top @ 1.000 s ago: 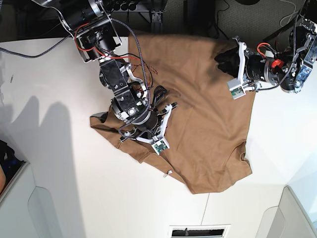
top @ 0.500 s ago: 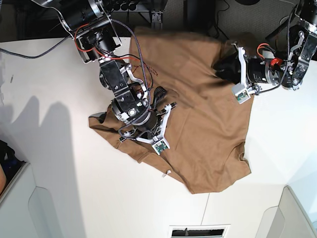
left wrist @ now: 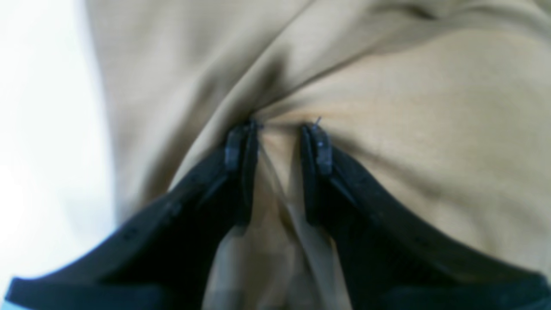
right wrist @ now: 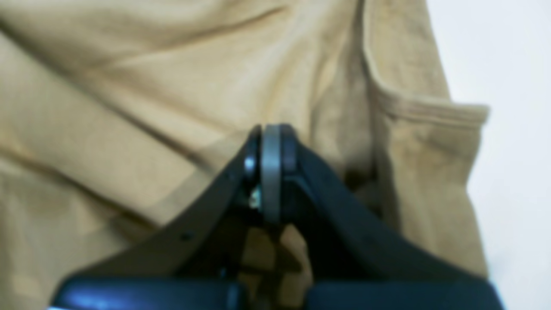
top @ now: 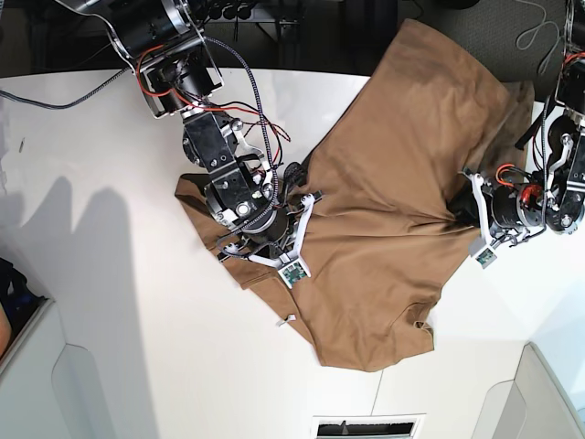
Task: Layout the t-shirt on the table in an organized manner, then fold the t-shirt properly
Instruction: 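Grasp the shirt edge with the left gripper and pull it toward the right gripper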
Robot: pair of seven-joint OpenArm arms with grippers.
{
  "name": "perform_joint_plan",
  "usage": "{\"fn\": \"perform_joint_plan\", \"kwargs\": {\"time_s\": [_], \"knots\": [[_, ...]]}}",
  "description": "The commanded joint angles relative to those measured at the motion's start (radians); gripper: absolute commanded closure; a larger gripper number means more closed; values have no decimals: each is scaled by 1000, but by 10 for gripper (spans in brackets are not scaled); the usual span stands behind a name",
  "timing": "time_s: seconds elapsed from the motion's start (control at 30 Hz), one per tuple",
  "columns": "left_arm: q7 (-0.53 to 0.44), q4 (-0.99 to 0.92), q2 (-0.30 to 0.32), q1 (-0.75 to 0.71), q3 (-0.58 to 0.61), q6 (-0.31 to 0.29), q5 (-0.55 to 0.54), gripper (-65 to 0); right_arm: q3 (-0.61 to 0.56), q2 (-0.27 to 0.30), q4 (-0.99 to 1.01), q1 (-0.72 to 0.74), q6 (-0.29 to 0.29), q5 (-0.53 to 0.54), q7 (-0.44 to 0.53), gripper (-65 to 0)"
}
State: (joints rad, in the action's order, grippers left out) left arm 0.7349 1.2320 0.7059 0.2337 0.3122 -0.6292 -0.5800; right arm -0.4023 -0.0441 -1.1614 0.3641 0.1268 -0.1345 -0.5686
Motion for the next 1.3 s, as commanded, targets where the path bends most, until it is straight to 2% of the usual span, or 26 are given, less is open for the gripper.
{"fn": "perform_joint_plan", "kwargs": {"time_s": [0.0, 0.27, 0.37, 0.5, 0.57, 0.67, 0.73, 0.8, 0.93, 1.03, 1.17, 1.27], "knots": [[14, -22, 7, 43, -6, 18, 41, -211, 2, 11, -9, 17, -13, -15, -48, 0], [2, -183, -112, 210, -3, -11, 65, -211, 2, 13, -66, -50, -12, -13, -116, 0], [4, -193, -148, 240, -1, -11, 64, -211, 2, 13, -132, -101, -12, 35, -131, 0], [20, -191, -159, 251, 35, -14, 56, -211, 2, 8, -256, -191, -12, 67, -130, 0], [70, -180, -153, 251, 50, -60, 20, -211, 4, 9, -326, -229, -33, 55, -120, 0], [151, -122, -114, 251, 48, -69, -158, -211, 19, 8, -413, -251, -77, 36, -114, 0], [152, -55, -63, 251, 48, -69, -293, -211, 36, 7, -439, -248, -79, 37, -99, 0], [153, 17, -3, 251, 48, -69, -375, -211, 51, 4, -442, -237, -78, 37, -75, 0], [180, 72, 91, 247, 48, -69, -392, -211, 62, 2, -436, -187, -78, 37, -56, 0], [187, 71, 137, 208, 48, -69, -396, -211, 62, 2, -408, -148, -70, 42, -56, 0], [168, 57, 156, 129, 48, -69, -332, -211, 62, 2, -305, -108, 5, 90, -25, 0], [98, 11, 156, 75, 48, -69, -252, -211, 62, -6, -226, -92, 39, 110, 0, 0]]}}
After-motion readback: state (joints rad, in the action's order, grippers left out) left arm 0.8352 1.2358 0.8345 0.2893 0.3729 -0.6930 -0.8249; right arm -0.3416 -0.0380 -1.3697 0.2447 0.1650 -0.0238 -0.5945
